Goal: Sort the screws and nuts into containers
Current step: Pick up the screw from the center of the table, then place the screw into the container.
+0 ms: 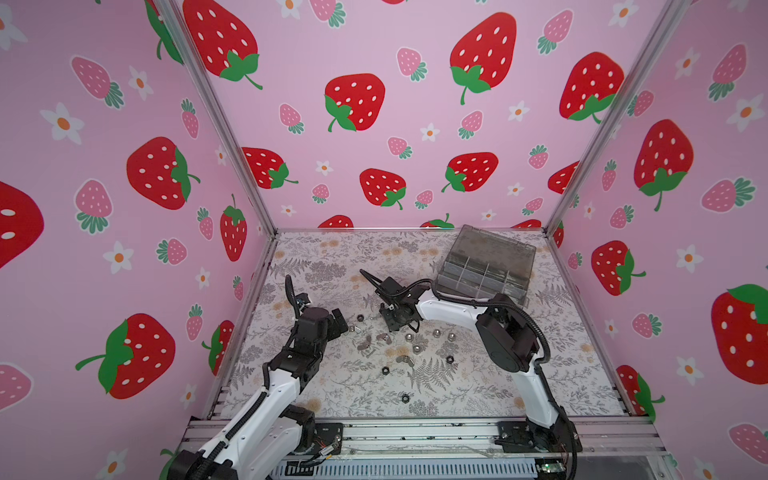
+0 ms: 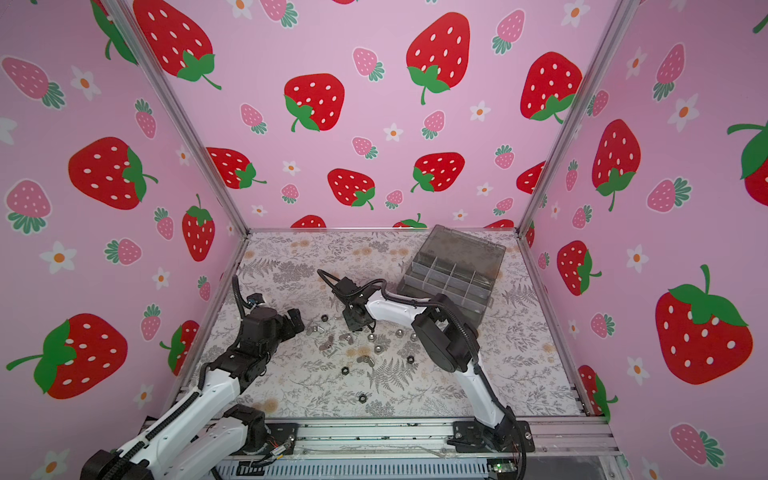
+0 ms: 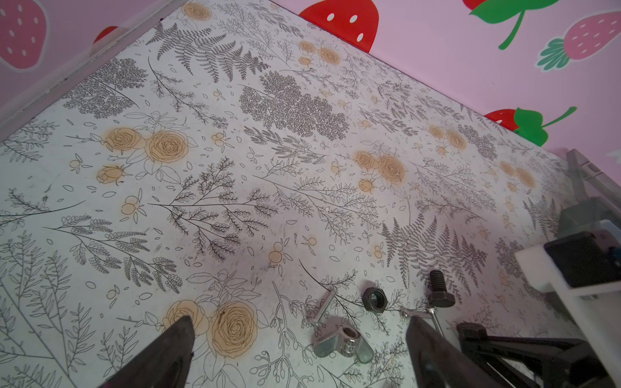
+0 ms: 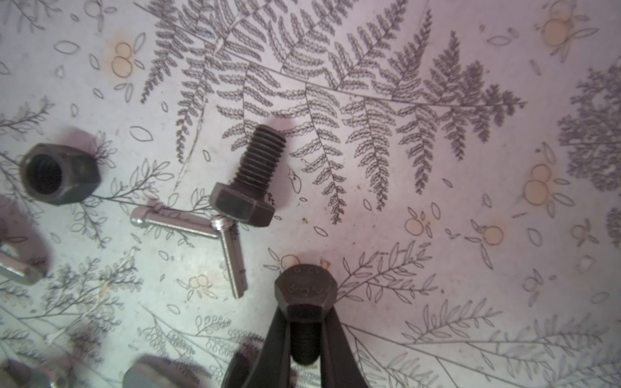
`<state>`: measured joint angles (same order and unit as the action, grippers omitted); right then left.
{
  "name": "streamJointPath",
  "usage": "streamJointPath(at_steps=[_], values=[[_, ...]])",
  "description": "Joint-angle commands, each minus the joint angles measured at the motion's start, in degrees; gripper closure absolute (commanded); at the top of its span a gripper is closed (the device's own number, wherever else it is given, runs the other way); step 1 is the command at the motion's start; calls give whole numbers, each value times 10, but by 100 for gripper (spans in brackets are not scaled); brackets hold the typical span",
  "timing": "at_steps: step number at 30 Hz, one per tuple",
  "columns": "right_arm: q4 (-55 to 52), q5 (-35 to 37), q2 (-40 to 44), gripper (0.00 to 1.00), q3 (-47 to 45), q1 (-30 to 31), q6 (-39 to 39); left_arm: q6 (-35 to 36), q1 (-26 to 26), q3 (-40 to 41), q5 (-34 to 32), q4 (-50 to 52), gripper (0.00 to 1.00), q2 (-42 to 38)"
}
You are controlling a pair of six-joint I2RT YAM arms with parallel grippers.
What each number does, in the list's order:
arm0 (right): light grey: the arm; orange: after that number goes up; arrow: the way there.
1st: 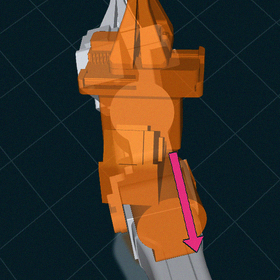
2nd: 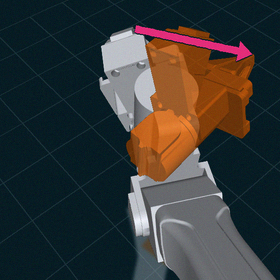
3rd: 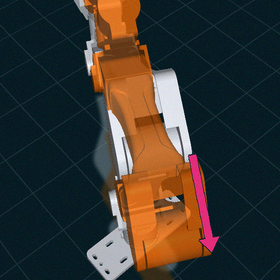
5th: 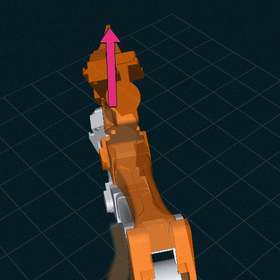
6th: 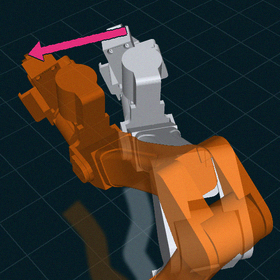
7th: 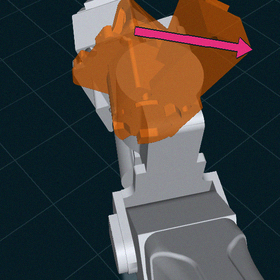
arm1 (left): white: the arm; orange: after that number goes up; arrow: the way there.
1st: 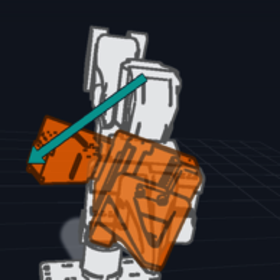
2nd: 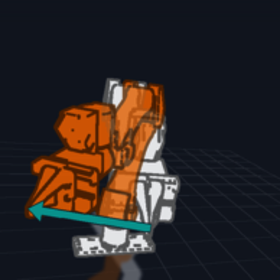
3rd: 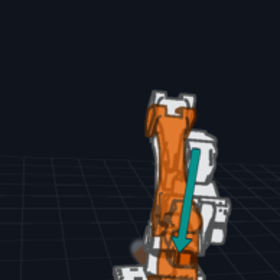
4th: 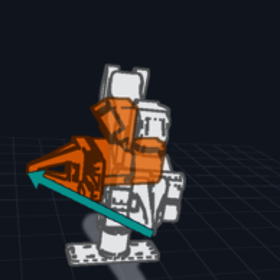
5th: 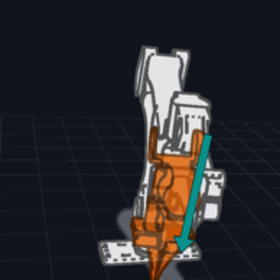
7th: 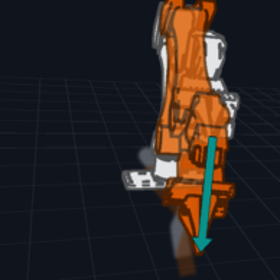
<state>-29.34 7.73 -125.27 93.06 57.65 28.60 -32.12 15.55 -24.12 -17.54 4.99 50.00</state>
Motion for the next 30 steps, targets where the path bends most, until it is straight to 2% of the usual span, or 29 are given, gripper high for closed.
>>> streamJointPath(at_steps=[1,12,30], values=[[-22,19,17,100,-23,2,10,0,1,-2,-12,4,1,-1],[-6,76,123,100,-94,-43,26,-1,0,5,-22,14,1,-21],[-19,115,298,100,-263,-229,25,4,0,-13,-10,-12,1,20]])
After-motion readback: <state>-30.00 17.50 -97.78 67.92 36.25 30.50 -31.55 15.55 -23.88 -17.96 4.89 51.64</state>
